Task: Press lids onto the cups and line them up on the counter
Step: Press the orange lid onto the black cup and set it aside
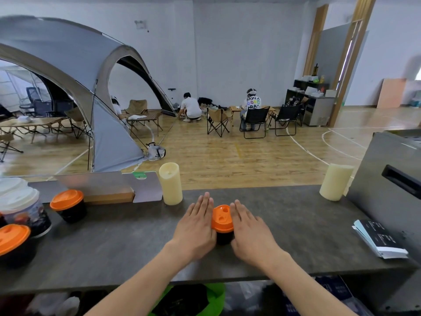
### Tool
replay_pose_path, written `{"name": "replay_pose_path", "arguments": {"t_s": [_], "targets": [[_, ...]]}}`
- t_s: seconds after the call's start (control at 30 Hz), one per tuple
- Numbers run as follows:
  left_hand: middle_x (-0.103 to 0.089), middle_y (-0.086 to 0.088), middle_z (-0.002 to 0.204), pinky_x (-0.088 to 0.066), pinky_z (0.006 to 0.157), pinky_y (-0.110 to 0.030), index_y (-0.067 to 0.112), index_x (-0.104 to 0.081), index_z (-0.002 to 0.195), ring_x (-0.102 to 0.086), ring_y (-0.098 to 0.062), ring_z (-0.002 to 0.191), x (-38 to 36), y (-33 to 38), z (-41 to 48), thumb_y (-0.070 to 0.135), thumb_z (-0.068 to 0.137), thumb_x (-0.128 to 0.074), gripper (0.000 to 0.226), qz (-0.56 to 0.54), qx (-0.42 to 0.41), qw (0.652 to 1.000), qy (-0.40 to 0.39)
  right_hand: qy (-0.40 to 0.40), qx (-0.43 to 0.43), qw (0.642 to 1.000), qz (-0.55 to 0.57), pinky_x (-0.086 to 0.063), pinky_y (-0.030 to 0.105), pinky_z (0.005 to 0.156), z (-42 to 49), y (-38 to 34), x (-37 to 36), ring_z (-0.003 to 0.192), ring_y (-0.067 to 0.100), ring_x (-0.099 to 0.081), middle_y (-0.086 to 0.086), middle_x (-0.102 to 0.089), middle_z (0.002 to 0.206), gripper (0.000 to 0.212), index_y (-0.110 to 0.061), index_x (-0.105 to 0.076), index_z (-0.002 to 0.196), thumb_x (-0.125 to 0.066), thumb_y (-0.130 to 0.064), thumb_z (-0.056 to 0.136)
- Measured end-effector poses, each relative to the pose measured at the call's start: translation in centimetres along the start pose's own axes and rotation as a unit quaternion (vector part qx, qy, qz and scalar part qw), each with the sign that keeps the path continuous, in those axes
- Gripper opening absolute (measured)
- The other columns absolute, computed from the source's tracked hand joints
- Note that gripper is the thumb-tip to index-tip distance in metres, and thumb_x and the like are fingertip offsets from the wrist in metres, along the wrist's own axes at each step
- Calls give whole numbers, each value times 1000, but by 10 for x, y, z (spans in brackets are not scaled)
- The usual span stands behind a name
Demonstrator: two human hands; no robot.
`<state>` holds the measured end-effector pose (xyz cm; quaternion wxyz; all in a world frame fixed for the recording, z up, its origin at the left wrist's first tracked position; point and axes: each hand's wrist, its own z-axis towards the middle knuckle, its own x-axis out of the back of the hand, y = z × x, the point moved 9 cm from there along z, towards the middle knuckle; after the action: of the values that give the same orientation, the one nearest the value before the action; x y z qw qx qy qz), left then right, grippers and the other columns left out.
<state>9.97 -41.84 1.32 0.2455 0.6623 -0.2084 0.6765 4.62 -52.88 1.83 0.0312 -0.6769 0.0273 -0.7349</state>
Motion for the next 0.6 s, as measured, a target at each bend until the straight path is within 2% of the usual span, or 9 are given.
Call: {"name": "replay_pose_path", "arguments": {"t_s": [0.07, 0.13, 0.3, 0.47, 0.6], "targets": [[27, -8, 166, 12, 125, -32, 10, 17, 159, 23, -18, 154, 0, 10, -6, 36, 102, -25, 75, -2, -17, 1000, 8, -9, 13, 1000, 17, -12, 43, 127, 6, 6, 0, 155, 18, 12, 4, 21, 167, 93, -14, 15, 159, -52, -26, 95], [26, -6, 166, 12, 125, -32, 11, 17, 159, 23, -16, 153, -5, 17, -9, 38, 101, -28, 78, -14, -27, 1000, 5, -21, 32, 999, 35, -6, 41, 127, 12, 8, -6, 153, 13, 19, 0, 26, 165, 95, -17, 17, 158, -53, -25, 94], [27, -4, 165, 8, 127, -33, 14, 19, 159, 22, -12, 153, -17, 18, -8, 42, 100, -31, 82, -54, -20, 998, -7, -46, 37, 994, 94, -6, 40, 127, 10, 10, -30, 155, 12, 9, -3, 24, 165, 106, -17, 24, 156, -58, -25, 90], [28, -3, 165, 9, 127, -32, 15, 20, 158, 22, -12, 153, -17, 17, -8, 46, 102, -31, 82, -51, -32, 998, -7, -41, 47, 993, 105, -3, 38, 127, 12, 11, -31, 154, 11, 12, -3, 23, 165, 105, -18, 24, 156, -57, -26, 91], [30, 3, 164, 7, 127, -31, 19, 21, 158, 24, -8, 152, -14, 14, -9, 59, 104, -28, 84, -75, -57, 996, 8, -39, 48, 980, 189, -3, 28, 123, 10, 16, -36, 154, 8, 6, -9, 18, 167, 105, -26, 21, 157, -60, -29, 91]]}}
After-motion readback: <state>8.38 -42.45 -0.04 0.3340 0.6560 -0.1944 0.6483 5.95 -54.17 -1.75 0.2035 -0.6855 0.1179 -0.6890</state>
